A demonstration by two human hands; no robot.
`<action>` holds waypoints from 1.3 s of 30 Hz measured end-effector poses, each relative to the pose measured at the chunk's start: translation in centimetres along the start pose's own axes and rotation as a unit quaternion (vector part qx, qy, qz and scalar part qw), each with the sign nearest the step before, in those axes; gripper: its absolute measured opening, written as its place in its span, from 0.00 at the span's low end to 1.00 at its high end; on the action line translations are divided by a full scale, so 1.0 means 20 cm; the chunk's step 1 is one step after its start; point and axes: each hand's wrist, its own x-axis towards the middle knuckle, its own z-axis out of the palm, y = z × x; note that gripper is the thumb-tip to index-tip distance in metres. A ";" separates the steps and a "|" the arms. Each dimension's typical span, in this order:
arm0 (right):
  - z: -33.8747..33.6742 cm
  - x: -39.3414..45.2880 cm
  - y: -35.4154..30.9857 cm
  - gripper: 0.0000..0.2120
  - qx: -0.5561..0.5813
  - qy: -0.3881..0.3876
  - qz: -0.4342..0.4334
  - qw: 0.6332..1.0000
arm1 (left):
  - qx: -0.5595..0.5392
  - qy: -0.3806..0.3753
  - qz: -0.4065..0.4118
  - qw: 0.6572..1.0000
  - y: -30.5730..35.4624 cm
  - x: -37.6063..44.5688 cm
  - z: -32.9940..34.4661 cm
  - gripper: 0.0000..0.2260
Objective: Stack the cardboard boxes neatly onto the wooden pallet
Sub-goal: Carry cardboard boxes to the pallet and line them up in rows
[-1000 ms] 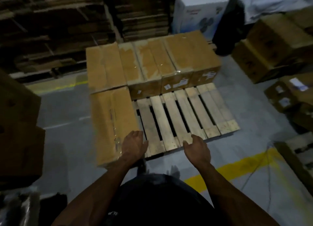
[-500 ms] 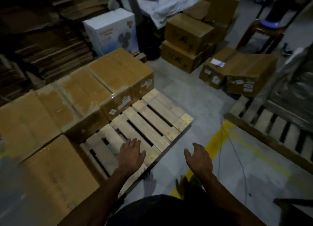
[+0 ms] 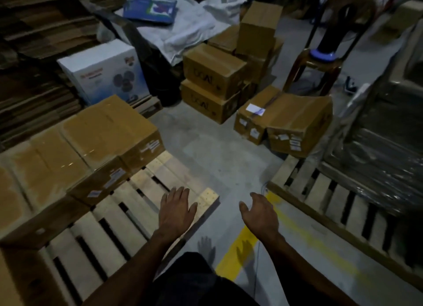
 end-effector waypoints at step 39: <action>-1.41 4.04 -0.19 0.27 -0.001 -0.109 -0.051 0.993 | 0.005 -0.016 -0.150 0.989 1.18 3.91 -0.47 0.35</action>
